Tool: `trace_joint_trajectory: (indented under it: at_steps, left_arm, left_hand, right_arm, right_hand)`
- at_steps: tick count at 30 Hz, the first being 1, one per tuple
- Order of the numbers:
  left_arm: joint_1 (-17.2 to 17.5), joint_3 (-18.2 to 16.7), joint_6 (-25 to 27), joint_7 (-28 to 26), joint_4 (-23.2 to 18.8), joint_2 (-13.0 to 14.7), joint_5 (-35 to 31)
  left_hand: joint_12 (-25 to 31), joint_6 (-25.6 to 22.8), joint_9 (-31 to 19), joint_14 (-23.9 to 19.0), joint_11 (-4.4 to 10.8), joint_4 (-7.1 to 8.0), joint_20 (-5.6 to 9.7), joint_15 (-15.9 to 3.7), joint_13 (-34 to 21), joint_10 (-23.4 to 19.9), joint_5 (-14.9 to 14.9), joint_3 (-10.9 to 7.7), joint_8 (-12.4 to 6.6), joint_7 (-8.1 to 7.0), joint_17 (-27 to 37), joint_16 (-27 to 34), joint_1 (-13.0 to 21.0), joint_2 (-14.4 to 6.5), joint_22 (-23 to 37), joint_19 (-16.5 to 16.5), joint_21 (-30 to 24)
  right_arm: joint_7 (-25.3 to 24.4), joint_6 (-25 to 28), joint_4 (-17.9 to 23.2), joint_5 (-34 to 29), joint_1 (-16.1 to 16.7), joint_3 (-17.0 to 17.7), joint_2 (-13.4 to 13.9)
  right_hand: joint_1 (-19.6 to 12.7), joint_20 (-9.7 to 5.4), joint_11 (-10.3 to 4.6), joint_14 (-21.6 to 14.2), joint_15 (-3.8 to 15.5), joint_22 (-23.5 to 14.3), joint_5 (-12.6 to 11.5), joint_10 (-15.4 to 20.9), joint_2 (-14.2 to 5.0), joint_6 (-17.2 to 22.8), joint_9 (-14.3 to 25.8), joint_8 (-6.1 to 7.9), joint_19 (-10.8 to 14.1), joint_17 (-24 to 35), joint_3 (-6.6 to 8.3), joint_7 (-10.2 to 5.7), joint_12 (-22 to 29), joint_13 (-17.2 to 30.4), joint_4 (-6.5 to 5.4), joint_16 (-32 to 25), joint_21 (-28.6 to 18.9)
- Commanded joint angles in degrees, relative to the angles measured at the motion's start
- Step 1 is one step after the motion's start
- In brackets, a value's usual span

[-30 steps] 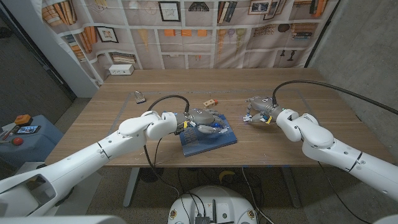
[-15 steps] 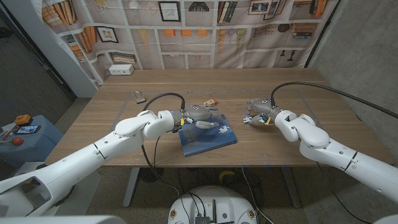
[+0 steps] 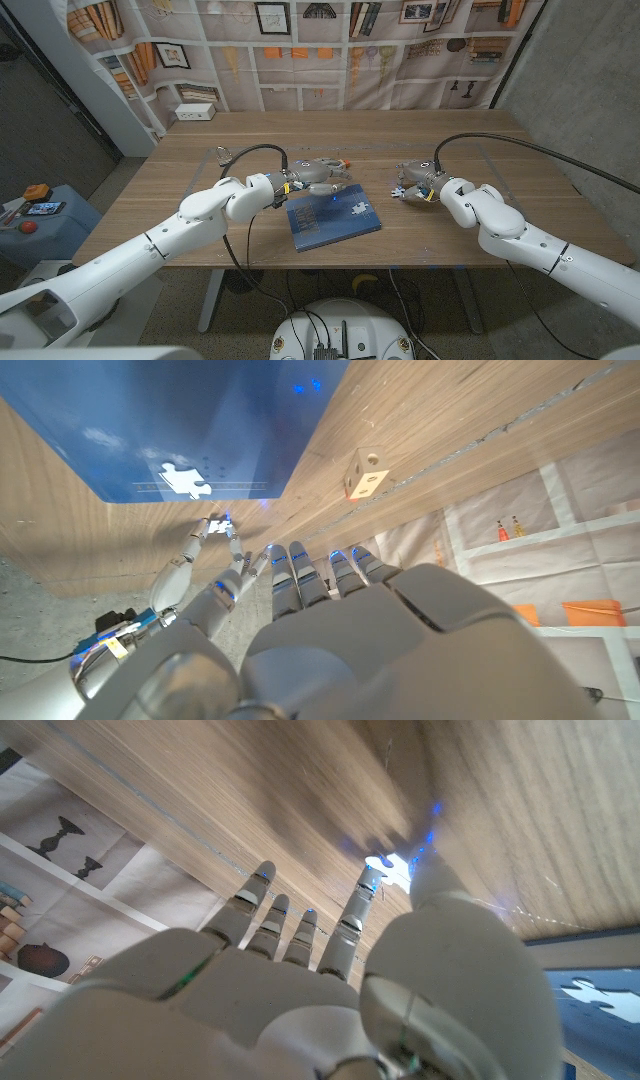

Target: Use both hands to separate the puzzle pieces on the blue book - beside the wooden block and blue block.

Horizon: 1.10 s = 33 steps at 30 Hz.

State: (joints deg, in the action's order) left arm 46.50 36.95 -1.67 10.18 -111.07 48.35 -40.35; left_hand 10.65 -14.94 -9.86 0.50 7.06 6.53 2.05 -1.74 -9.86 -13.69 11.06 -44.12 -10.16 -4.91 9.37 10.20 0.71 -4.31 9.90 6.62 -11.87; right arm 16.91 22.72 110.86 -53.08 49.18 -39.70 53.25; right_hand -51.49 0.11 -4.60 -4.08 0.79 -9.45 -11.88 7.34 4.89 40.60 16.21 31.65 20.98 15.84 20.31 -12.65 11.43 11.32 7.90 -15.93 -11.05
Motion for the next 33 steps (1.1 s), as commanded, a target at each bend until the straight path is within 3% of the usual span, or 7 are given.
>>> trace_joint_trajectory:
  at_steps: [1,10,21,33]
  left_arm:
    - [2.20,-2.02,3.87,-3.34,-1.02,0.61,2.67]
    - [4.05,-3.35,6.34,-5.94,-1.63,1.10,5.04]
    - [5.77,-4.90,9.19,-8.79,-2.36,1.91,7.29]
    - [6.59,-6.15,11.63,-12.09,-1.97,1.42,10.54]
  left_hand:
    - [0.12,-0.09,-0.07,-0.65,0.25,-0.23,2.92,-5.35,0.01,-0.04,-0.25,-0.33,-0.17,0.04,-0.01,-0.14,0.75,-5.26,0.06,-0.27,-0.25]
    - [0.15,-0.17,-0.07,-0.83,0.12,-0.34,2.91,-5.41,0.01,-0.10,-0.25,-0.39,-0.20,0.00,-0.03,-0.16,0.78,-5.22,0.06,-0.53,-0.23]
    - [0.18,-0.20,-0.08,-1.02,0.00,-0.54,2.77,-5.47,0.01,-0.15,-0.27,-0.43,-0.20,-0.02,-0.04,-0.18,0.86,-5.22,0.06,-0.84,-0.21]
    - [0.16,-0.15,-0.08,-1.11,0.00,-0.88,2.66,-5.47,0.02,-0.09,-0.30,-0.38,-0.18,0.09,-0.07,-0.21,1.01,-5.27,0.06,-1.05,-0.15]
  right_arm:
    - [1.41,1.52,0.30,-0.21,-0.41,-0.74,-0.45]
    - [3.18,2.42,1.45,-0.40,-0.78,-0.94,-0.53]
    - [5.09,3.09,2.71,-0.07,-1.34,-0.84,-0.77]
    - [6.89,2.32,4.38,2.57,-1.83,0.46,0.13]
  right_hand:
    - [0.67,-0.04,0.01,0.17,-0.75,-0.25,-0.57,-0.72,-0.03,-1.46,-0.26,-0.73,0.14,0.31,-0.52,0.02,-0.29,0.25,0.08,0.20,0.11]
    - [2.47,0.68,1.02,1.67,-2.06,-0.28,-1.52,-3.35,0.76,-8.07,-1.40,-4.07,-0.65,0.54,-1.47,0.09,-0.67,0.33,-0.11,1.02,0.29]
    - [4.38,1.57,1.86,3.32,-3.32,-0.29,-2.39,-5.93,1.41,-12.27,-2.12,-6.27,-1.96,0.66,-2.39,0.10,-0.84,0.38,-0.45,1.88,0.50]
    - [9.15,2.80,3.02,5.77,-5.07,-0.32,-4.72,-9.74,2.28,-19.10,-3.25,-10.13,-4.40,0.89,-4.56,0.19,-0.86,0.45,-1.79,2.93,0.60]
